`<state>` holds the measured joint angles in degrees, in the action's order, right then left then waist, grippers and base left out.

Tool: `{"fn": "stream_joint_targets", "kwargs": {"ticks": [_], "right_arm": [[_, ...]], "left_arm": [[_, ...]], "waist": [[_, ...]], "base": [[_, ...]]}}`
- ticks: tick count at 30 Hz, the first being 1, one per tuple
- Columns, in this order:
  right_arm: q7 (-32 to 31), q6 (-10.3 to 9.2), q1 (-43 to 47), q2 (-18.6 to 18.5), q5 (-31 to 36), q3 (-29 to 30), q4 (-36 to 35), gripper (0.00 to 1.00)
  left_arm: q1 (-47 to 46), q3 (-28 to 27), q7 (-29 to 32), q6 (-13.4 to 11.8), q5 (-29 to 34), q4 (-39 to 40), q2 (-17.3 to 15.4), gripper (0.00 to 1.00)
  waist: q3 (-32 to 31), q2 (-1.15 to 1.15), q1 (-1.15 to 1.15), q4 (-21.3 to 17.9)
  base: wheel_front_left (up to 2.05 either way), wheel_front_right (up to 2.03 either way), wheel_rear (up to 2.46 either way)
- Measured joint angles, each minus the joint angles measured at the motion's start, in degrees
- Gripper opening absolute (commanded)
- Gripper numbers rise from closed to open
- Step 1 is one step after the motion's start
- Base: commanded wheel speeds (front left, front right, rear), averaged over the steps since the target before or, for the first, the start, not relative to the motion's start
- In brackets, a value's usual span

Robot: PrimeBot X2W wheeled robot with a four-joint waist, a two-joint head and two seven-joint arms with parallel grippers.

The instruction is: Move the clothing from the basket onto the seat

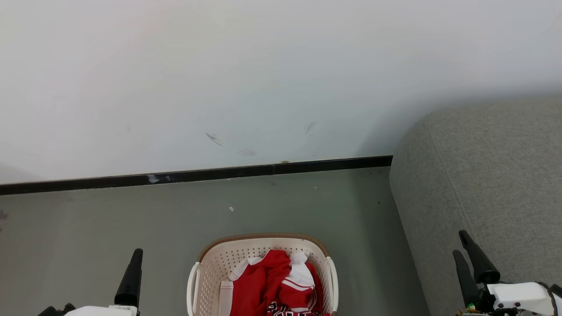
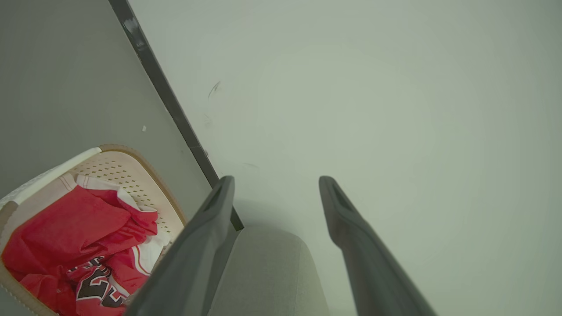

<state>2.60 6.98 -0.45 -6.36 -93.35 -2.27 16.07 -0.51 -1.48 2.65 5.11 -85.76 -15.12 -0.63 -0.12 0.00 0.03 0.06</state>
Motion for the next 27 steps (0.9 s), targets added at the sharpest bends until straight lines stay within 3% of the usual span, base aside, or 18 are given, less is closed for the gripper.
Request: {"fn": "stream_joint_targets", "kwargs": {"ticks": [15, 27], "right_arm": [[1.97, 0.0, 0.02, 0.32, 14.08, 0.16, -2.63, 1.0], [3.55, 0.01, 0.12, 0.45, 29.81, -0.8, -4.68, 1.0]], "left_arm": [[-0.18, 2.09, -2.85, -0.53, 10.55, 2.16, -0.87, 1.0], [-0.32, 4.28, -5.3, -2.99, 24.55, 4.95, -1.8, 1.0]], "waist": [[-0.57, 0.0, 0.42, 0.39], [-0.99, 0.0, 0.46, 0.69]], "base": [[0.0, 0.0, 0.0], [0.0, 0.0, 0.0]]}}
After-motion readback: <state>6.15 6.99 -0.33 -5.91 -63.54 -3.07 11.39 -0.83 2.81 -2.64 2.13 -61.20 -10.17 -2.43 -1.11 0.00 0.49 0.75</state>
